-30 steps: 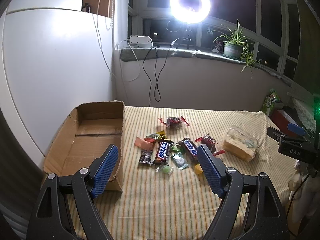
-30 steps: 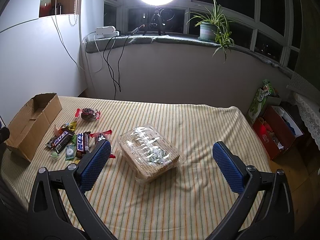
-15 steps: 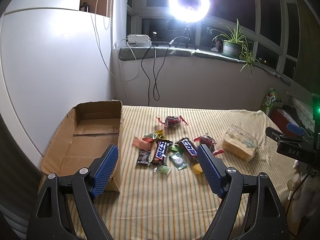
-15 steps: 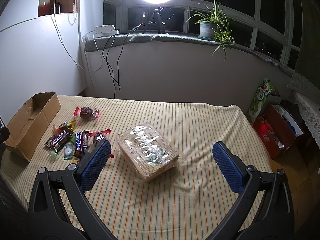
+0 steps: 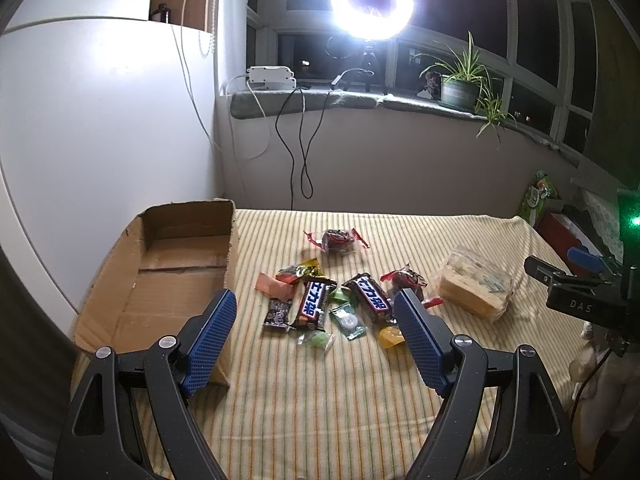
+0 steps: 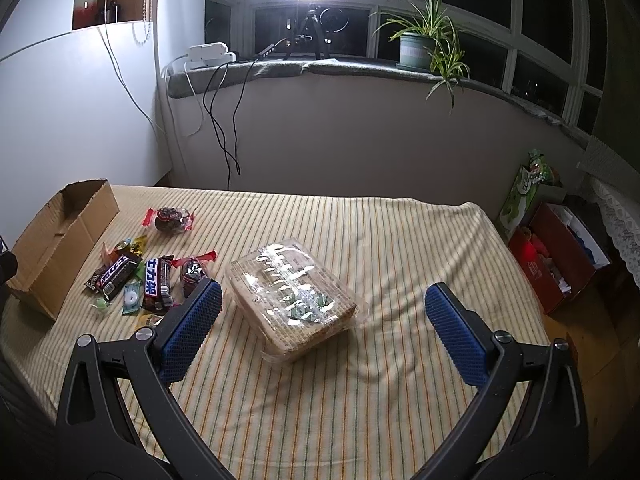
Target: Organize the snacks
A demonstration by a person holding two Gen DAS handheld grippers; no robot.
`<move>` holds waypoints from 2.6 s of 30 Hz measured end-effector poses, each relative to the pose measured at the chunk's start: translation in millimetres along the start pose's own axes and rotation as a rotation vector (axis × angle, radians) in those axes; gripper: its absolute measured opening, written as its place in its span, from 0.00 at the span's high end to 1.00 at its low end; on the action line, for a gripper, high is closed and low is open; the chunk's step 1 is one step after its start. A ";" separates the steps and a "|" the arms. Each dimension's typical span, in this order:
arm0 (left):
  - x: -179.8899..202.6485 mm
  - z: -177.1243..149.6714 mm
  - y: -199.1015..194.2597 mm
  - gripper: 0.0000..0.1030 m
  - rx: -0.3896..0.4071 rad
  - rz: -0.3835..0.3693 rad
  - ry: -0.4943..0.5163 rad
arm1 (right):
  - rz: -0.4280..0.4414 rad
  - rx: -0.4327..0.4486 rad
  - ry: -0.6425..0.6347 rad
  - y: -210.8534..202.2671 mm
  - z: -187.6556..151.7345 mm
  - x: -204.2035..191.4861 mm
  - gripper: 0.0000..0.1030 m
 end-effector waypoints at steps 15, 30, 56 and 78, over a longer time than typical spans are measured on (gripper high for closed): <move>41.7 -8.6 34.8 0.21 -0.098 -0.179 0.007 | 0.204 -0.099 0.002 38.5 1.8 33.6 0.06; 112.7 -16.2 91.0 0.38 -0.289 -0.481 -0.035 | 0.504 -0.345 0.037 120.4 11.4 41.1 0.26; 149.4 -20.1 125.2 0.49 -0.353 -0.531 0.011 | 0.681 -0.508 0.132 125.6 -10.4 25.1 0.50; 41.1 7.3 51.0 0.49 -0.115 -0.429 -0.048 | 0.748 -0.374 -0.044 65.1 49.4 -94.4 0.50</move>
Point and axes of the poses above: each gripper's, at about its wrist camera, not at the fingertips, and y roughly the way its jaws point, x to its right, z to its top, the point moved 3 cm from there along y, roughly the way its jaws point, and after that the axes turned 2 degrees about z, right-handed, at the moved point
